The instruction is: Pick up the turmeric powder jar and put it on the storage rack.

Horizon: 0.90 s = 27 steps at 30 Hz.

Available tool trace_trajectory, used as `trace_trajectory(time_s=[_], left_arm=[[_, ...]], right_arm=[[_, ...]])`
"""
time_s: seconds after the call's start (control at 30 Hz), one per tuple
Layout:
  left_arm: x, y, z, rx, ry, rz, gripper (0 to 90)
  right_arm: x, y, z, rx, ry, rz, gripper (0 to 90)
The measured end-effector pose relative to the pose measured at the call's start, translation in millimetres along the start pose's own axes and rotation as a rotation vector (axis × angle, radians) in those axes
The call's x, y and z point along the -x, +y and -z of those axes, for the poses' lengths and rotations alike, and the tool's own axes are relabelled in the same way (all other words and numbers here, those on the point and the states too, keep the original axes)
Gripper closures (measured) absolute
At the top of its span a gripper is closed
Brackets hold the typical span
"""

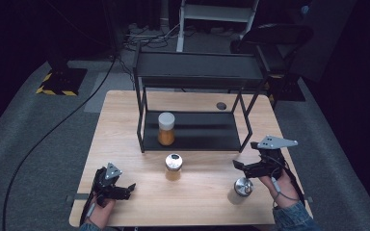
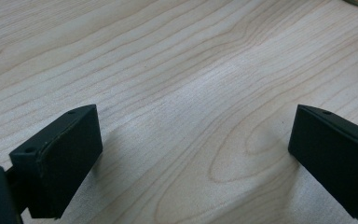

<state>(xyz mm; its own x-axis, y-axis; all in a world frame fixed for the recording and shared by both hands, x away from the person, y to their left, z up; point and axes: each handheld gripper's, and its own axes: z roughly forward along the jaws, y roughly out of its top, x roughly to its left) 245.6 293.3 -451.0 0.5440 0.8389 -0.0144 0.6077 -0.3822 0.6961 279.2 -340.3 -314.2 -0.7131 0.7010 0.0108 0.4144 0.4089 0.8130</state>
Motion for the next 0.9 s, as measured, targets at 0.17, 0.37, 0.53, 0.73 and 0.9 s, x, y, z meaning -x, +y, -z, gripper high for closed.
trace_trajectory(time_s=[0.17,0.37,0.53,0.73,0.9], left_arm=[[-0.2,0.2,-0.3,-0.001,-0.003,-0.001,2.0],[-0.3,0.3,-0.4,-0.001,-0.003,-0.003,1.8],[-0.2,0.4,-0.3,-0.002,-0.003,-0.003,1.8],[-0.2,0.3,-0.4,-0.001,-0.003,-0.003,1.8],[-0.1,0.5,-0.3,-0.003,-0.003,-0.003,1.8]], right_arm=[[-9.2,6.4,-3.6,0.004,0.011,0.012,0.2],[-20.2,14.1,-7.8,0.012,0.019,0.023,0.2],[-28.2,18.5,-13.4,0.028,0.033,0.032,0.2],[-36.8,22.6,-20.4,0.035,0.037,0.029,0.2],[-43.1,27.5,-26.6,0.036,0.045,0.036,0.2]])
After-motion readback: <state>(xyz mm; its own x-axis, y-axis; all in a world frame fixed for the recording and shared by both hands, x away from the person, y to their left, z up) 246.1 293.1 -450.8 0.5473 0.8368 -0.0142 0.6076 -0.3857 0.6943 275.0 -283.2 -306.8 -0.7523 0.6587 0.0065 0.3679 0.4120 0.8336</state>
